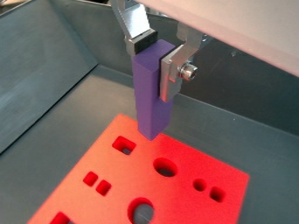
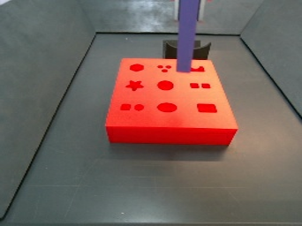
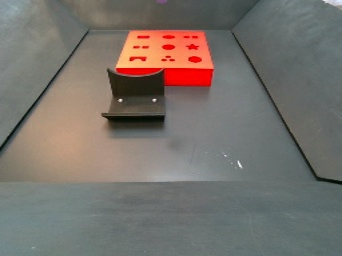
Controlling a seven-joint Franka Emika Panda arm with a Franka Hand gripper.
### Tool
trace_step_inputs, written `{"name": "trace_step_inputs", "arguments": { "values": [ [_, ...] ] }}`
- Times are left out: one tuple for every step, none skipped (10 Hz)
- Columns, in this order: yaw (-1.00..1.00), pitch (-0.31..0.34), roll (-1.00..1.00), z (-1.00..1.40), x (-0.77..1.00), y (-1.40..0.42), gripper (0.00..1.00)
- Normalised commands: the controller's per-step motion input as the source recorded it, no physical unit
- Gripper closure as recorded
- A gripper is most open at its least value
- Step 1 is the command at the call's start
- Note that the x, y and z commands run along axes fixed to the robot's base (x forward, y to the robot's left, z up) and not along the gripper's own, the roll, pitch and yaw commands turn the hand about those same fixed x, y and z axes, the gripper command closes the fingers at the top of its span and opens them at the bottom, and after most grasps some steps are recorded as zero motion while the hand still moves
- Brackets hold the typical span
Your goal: Insert the rectangle object.
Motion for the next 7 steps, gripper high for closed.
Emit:
{"name": "trace_step_inputs", "arguments": {
  "values": [
    [-0.48, -0.061, -0.10, -0.36, 0.67, 0.02, 1.00],
    [-0.48, 0.000, -0.03, -0.37, 0.71, 0.00, 1.00],
    [-0.50, 0.000, 0.00, -0.30, 0.65, 0.00, 1.00],
    [-0.55, 0.001, 0.33, -0.50, 0.31, -0.22, 1.00],
    [-0.60, 0.080, 0.33, -0.40, 0.12, -0.11, 1.00],
    [-0.72, 0.023, 0.29, -0.25, 0.08, -0.05, 1.00],
    [-0.73, 0.000, 0.20, -0.10, 0.21, -0.03, 1.00]
  ]
}}
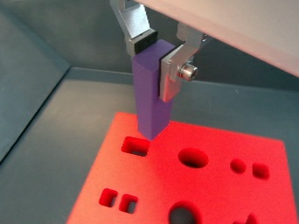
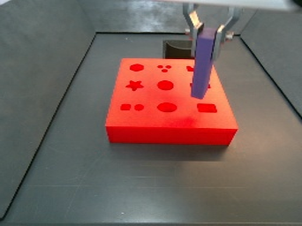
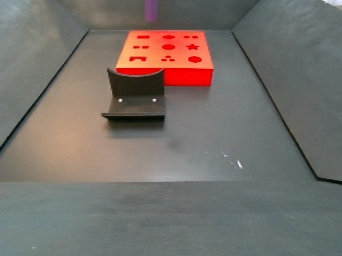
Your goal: Insert the rectangle object.
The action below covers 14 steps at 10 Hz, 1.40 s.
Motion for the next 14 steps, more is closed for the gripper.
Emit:
{"name": "trace_step_inputs", "arguments": {
  "values": [
    [-0.72, 0.037, 0.14, 0.00, 0.19, 0.00, 1.00],
    [-0.70, 0.057, 0.09, 0.02, 0.21, 0.00, 1.00],
    [-0.62, 0.006, 0.04, 0.05, 0.43, 0.00, 1.00],
    [-0.64, 0.000, 0.04, 0.00, 0.42, 0.00, 1.00],
    [-0.69, 0.000, 0.07, 0.00, 0.37, 0.00, 1.00],
    [-0.74, 0.000, 0.11, -0.10, 0.30, 0.00, 1.00],
    [-0.81, 0.011, 0.14, -0.18, 0.13, 0.00, 1.00],
    [-0.85, 0.063, 0.15, -0.22, 0.00, 0.03, 1.00],
    [-0.86, 0.070, 0.15, -0.20, 0.00, 0.03, 1.00],
    [-0.86, 0.089, 0.14, -0.19, 0.00, 0.02, 1.00],
    [-0.85, 0.134, 0.14, -0.16, 0.00, 0.01, 1.00],
    [-0.87, 0.140, 0.12, -0.11, 0.00, 0.00, 1.00],
    [-0.81, 0.093, 0.11, -0.08, 0.01, 0.00, 1.00],
    [-0.75, 0.086, 0.14, -0.14, 0.11, 0.00, 1.00]
  ]
}}
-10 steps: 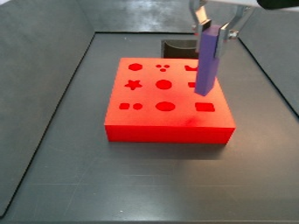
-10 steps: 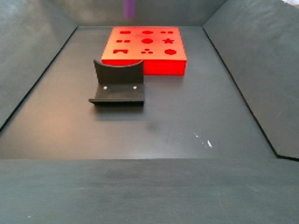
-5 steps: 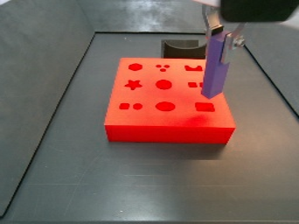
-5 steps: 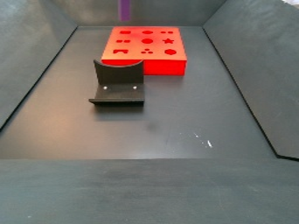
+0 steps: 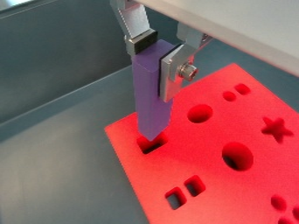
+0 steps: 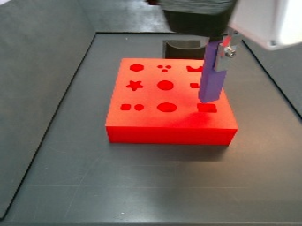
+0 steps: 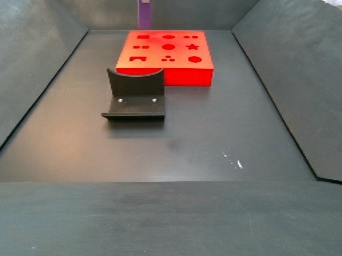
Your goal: Insert the rectangle object.
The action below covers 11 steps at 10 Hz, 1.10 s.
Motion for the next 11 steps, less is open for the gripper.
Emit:
{"name": "trace_step_inputs", "arguments": {
  "values": [
    [-0.71, 0.099, 0.15, -0.15, 0.14, 0.00, 1.00],
    [-0.70, 0.113, 0.14, -0.13, 0.15, 0.00, 1.00],
    [-0.65, 0.111, 0.14, -0.11, 0.21, 0.00, 1.00],
    [-0.65, 0.129, 0.17, -0.18, 0.18, 0.00, 1.00],
    [-0.60, 0.177, 0.13, -0.09, 0.17, 0.00, 1.00],
    [-0.28, 0.129, 0.07, 0.00, 0.18, -0.04, 1.00],
    [-0.09, 0.056, 0.03, -0.02, 0.20, -0.05, 1.00],
    [0.00, 0.084, 0.06, -0.03, 0.13, -0.11, 1.00],
    [0.00, 0.190, 0.07, -0.02, 0.14, -0.15, 1.00],
    [-0.05, 0.309, 0.07, -0.03, 0.12, -0.11, 1.00],
    [-0.17, 0.336, 0.02, -0.01, 0.08, 0.00, 1.00]
  ]
}}
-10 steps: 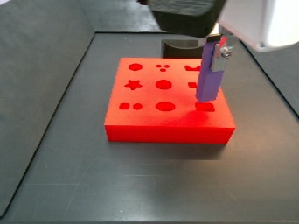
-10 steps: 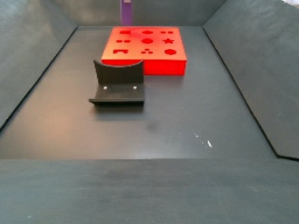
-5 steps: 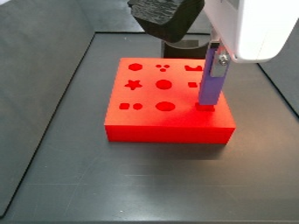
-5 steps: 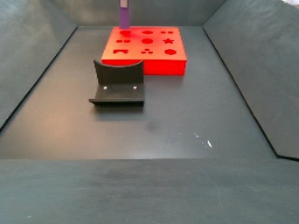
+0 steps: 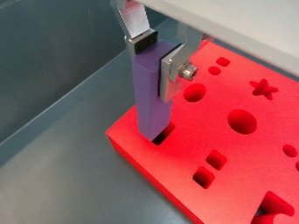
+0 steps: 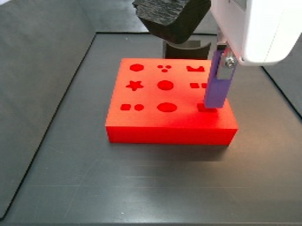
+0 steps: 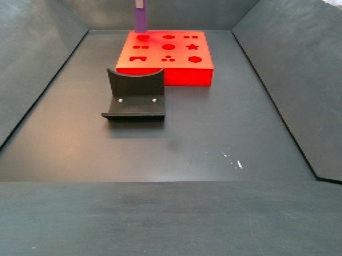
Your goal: Insert the rectangle object.
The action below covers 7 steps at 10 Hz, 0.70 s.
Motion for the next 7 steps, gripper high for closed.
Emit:
{"name": "trace_step_inputs", "arguments": {
  "values": [
    [-0.19, 0.304, 0.00, 0.00, 0.01, 0.04, 1.00],
    [-0.21, 0.323, 0.00, -0.03, 0.01, 0.06, 1.00],
    [-0.21, 0.360, 0.00, -0.05, 0.09, 0.01, 1.00],
    [-0.14, 0.333, -0.03, -0.04, 0.19, 0.00, 1.00],
    [0.00, 0.131, -0.06, -0.13, 0.21, 0.00, 1.00],
    [0.07, 0.061, -0.04, -0.18, 0.05, 0.00, 1.00],
    [0.21, 0.084, 0.00, -0.07, 0.00, 0.00, 1.00]
  ]
}}
